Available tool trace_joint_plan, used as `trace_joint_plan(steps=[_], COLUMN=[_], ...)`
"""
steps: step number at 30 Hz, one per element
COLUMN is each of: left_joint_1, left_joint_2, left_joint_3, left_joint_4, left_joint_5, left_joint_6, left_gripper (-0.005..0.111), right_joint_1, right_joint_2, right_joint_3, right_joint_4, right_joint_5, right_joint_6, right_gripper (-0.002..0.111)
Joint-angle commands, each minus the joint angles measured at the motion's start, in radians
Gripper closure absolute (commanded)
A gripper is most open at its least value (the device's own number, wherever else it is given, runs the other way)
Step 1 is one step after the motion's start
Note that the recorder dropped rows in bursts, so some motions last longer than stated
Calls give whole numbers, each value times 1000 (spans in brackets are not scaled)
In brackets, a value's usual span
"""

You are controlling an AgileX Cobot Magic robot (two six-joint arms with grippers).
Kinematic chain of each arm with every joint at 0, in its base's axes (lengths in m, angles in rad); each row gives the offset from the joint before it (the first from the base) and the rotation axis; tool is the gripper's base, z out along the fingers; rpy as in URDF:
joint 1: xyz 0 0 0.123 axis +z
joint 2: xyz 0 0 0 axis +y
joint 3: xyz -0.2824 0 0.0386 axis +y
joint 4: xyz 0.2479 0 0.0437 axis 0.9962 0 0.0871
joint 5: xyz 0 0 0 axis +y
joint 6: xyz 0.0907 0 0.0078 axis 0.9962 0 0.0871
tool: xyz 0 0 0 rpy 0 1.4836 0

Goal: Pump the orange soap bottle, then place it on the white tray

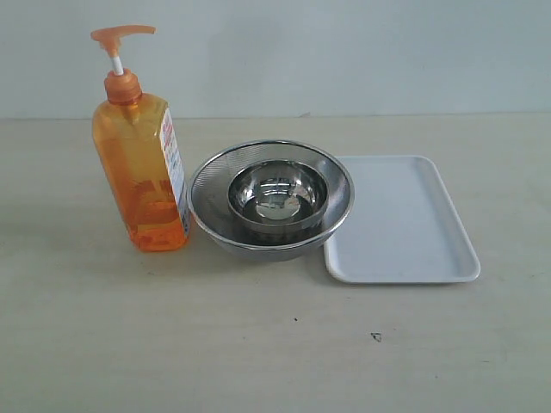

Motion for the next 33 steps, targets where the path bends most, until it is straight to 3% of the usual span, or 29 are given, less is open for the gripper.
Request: trace_joint_plan(steps=[1, 7, 10, 28, 31, 33], left_joint_1=[-7, -112, -178, -640, -634, -616], left_joint_2=[3, 16, 66, 592, 687, 727], left_joint_3=[-8, -9, -11, -13, -13, -13], left_joint_4=[-8, -12, -15, -38, -72, -176], left_joint_5=[116, 102, 71, -245, -281, -335], left_joint_6=[-28, 127, 129, 165, 247, 340], left_gripper=[102, 102, 102, 102, 102, 102], right_joint_1=[-3, -3, -3, -3, -3, -3], right_joint_2=[-5, -5, -5, -5, -5, -5], right_joint_3=[0, 0, 0, 0, 0, 0], right_joint_4=[-1, -1, -1, -1, -1, -1], right_joint_5=[-10, -10, -10, -9, -9, -9], right_joint_6=[-5, -5, -5, -5, -5, -5], right_gripper=[108, 108, 108, 108, 108, 108])
